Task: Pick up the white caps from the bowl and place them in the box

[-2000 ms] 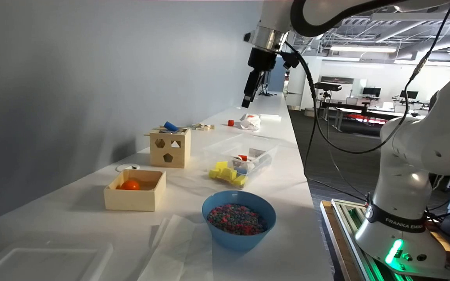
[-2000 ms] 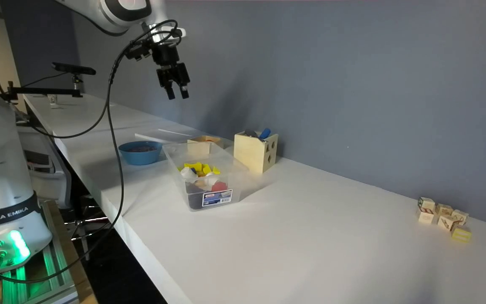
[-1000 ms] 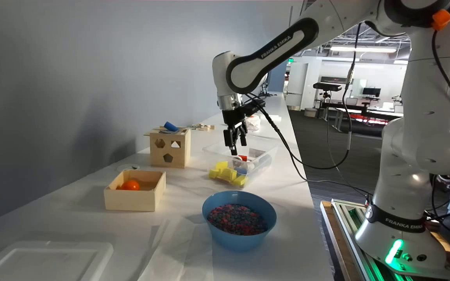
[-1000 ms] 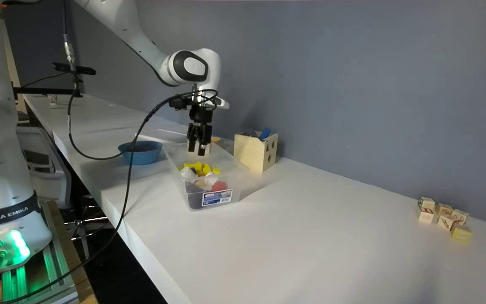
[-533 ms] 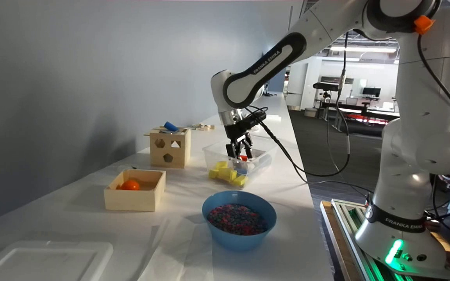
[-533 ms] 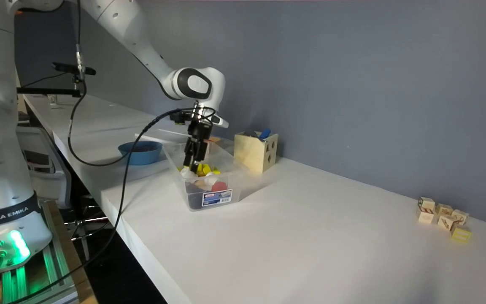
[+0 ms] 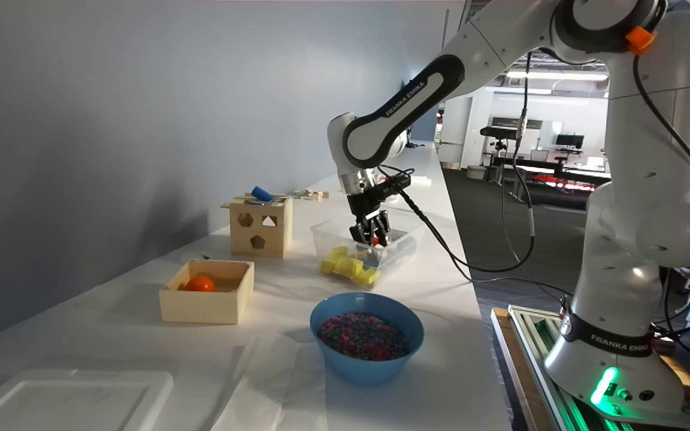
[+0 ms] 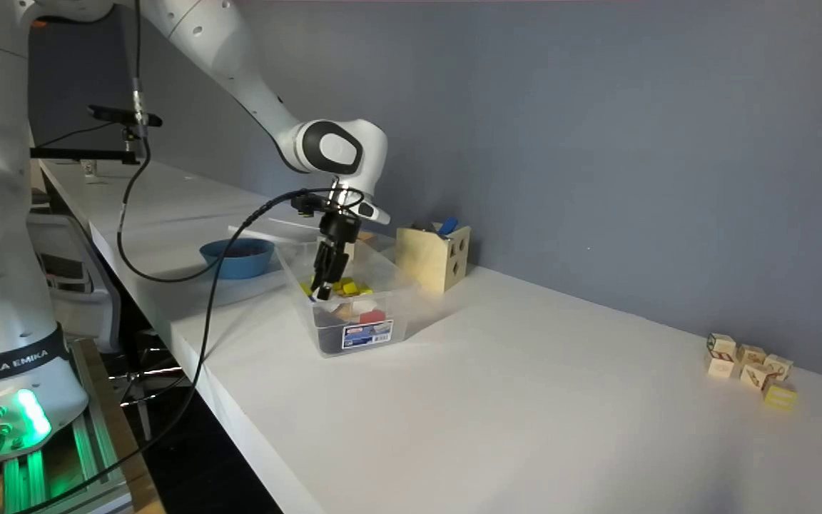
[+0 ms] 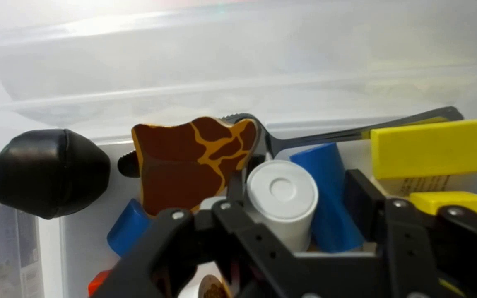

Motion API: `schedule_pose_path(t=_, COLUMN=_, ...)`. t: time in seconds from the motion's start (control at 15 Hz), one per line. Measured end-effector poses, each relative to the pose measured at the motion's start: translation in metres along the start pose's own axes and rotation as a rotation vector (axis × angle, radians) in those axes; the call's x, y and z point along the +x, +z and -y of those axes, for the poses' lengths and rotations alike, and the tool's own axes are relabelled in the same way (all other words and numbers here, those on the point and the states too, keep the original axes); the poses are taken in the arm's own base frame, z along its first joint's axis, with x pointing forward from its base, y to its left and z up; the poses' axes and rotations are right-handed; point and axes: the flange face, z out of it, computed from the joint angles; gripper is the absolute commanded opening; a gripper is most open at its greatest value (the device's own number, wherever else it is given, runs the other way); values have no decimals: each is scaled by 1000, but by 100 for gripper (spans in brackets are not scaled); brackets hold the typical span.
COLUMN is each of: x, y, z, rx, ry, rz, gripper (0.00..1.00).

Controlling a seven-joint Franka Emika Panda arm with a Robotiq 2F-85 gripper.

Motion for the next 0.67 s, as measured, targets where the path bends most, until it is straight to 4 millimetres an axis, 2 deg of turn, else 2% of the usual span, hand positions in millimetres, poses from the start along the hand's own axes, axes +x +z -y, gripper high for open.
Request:
schedule_pose_path(t=0.27, x=1, y=-2, z=-4, rx=3, ry=14, rz=-8, gripper=5)
schedule_pose_path(t=0.33, x=2, y=-2, z=-5, rx=4, ry=16, rz=-11, gripper=1)
schedule_pose_path(t=0.47, x=2, y=-3, z=-5, rx=6, ry=16, rz=-18, gripper=38)
schedule_pose_path(t=0.53, x=2, y=-4, z=-5, rx=6, ry=16, rz=-19, gripper=39)
schedule_pose_path(t=0.67, x=1, y=-6, z=-5, rx=7, ry=21, rz=-24, gripper=51)
